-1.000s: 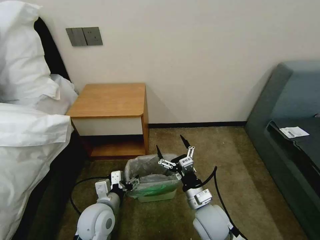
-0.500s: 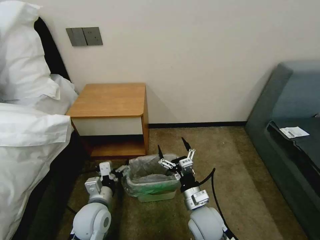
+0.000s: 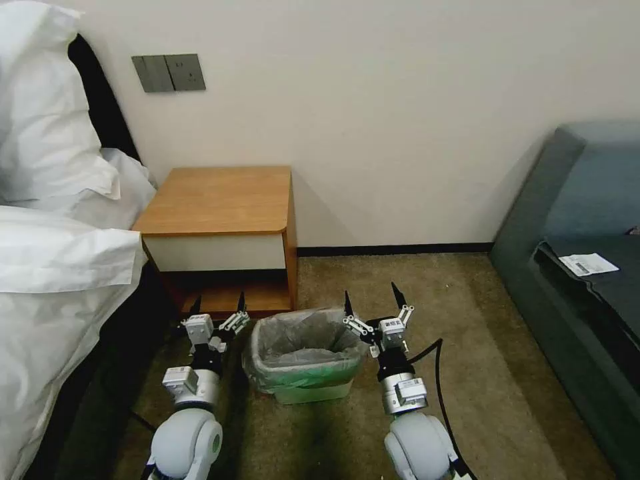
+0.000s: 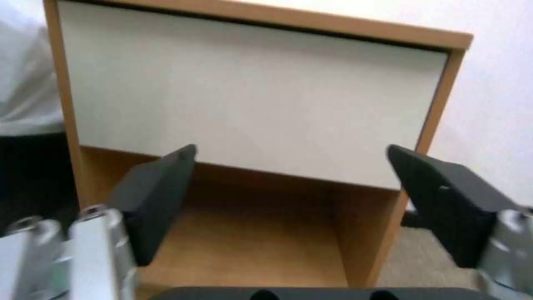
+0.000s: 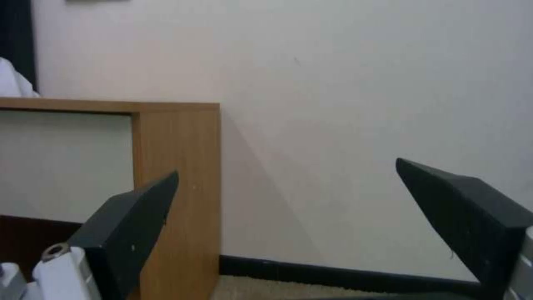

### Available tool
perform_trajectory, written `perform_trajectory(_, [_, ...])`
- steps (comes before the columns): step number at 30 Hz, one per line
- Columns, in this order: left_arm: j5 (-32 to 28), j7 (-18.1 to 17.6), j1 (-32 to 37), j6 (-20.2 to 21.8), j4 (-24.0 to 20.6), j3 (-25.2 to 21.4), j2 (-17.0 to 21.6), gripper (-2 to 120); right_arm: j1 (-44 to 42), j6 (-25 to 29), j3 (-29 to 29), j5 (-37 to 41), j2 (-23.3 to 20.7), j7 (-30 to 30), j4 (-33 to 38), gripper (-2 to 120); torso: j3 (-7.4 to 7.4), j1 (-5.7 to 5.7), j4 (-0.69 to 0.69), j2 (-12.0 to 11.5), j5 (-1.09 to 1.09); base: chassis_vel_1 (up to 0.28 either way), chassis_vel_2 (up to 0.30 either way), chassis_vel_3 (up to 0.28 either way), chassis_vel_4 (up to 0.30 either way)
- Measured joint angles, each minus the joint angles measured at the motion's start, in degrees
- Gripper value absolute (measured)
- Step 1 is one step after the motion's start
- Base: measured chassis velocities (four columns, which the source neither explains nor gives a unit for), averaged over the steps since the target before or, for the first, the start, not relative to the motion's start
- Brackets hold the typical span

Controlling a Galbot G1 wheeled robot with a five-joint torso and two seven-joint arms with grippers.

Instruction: Pick up the garbage bag from the table and place it over the trash can.

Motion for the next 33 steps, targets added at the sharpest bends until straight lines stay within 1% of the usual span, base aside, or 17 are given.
perform_trajectory(1, [0.0,0.0,0.0,0.0,0.0,0.0,0.0,85,0.0,0.0,0.0,0.0,0.0,0.0,0.0,100,0.0,0.0,0.0,0.0,0.0,0.0,0.0,0.0,0.0])
perform_trajectory(2, [0.2,0.0,-0.1,-0.4,0.2,-0.1,0.0,80,0.0,0.0,0.0,0.0,0.0,0.0,0.0,100,0.0,0.0,0.0,0.0,0.0,0.0,0.0,0.0,0.0])
perform_trajectory(3, [0.3,0.0,0.0,-0.7,0.2,-0.1,0.0,79,0.0,0.1,0.1,-0.1,0.1,0.0,-0.1,100,0.0,0.0,0.0,0.0,0.0,0.0,0.0,0.0,0.0])
perform_trajectory(5, [0.4,0.0,0.0,-0.9,0.3,-0.1,0.0,79,0.0,0.1,0.1,-0.2,0.1,0.1,-0.1,100,0.0,0.0,0.0,0.0,0.0,0.0,0.0,0.0,0.0])
perform_trajectory(7, [0.4,0.0,0.0,-1.0,0.3,-0.2,0.1,83,0.0,0.1,0.1,-0.2,0.1,0.2,-0.1,100,0.0,0.0,0.0,0.0,0.0,0.0,0.0,0.0,0.0])
perform_trajectory(9, [0.4,0.0,0.1,-1.0,0.3,-0.2,0.1,84,0.0,0.1,0.1,-0.2,0.1,0.2,-0.1,100,0.0,0.0,0.0,0.0,0.0,0.0,0.0,0.0,0.0])
perform_trajectory(33, [0.3,-0.1,0.1,-0.6,0.2,-0.2,0.1,84,0.1,0.0,0.1,-0.2,0.1,0.3,0.0,100,0.0,0.0,0.0,0.0,0.0,0.0,0.0,0.0,0.0])
